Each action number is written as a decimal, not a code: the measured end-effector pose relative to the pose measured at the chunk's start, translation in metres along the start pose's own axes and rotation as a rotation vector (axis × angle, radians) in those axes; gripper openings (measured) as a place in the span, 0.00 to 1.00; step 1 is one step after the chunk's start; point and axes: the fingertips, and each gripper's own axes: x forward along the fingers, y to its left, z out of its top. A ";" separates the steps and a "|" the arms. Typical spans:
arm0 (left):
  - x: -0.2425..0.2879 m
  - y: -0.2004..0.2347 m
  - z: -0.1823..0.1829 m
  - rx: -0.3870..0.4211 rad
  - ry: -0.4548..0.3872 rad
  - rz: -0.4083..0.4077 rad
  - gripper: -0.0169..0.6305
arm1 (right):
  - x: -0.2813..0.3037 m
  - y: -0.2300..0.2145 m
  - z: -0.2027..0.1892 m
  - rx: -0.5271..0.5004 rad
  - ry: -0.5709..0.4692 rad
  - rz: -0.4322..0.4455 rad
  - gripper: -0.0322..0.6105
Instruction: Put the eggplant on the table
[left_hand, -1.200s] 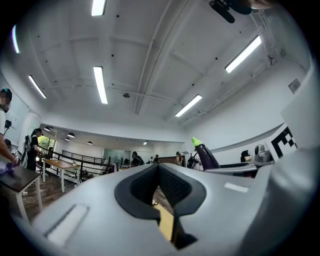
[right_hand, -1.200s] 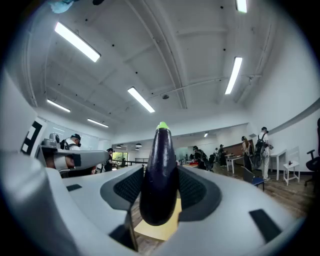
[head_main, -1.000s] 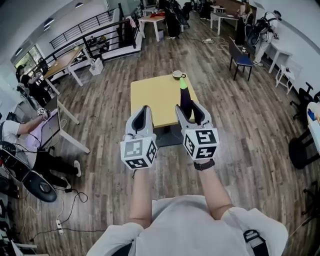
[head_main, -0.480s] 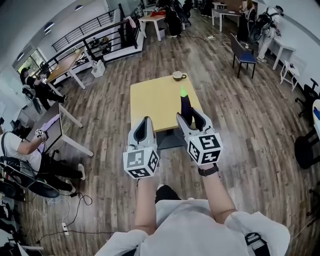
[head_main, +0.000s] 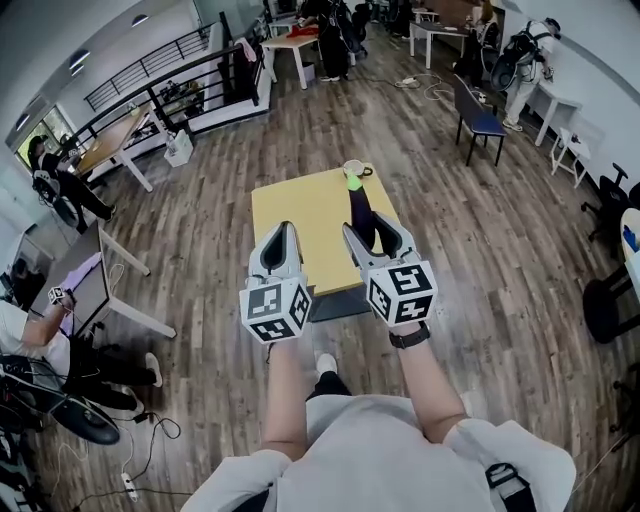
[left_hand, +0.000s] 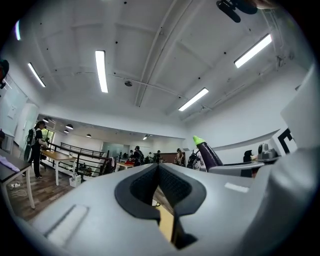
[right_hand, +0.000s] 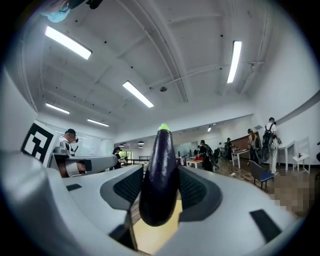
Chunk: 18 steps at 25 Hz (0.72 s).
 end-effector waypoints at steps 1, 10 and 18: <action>0.014 0.010 0.004 0.010 0.001 -0.003 0.04 | 0.014 -0.003 0.004 -0.001 -0.005 -0.010 0.39; 0.091 0.085 0.002 0.005 0.010 -0.056 0.04 | 0.125 -0.004 0.011 -0.004 -0.010 -0.070 0.39; 0.144 0.157 -0.007 -0.018 -0.006 -0.069 0.04 | 0.214 0.010 -0.005 -0.009 0.000 -0.071 0.39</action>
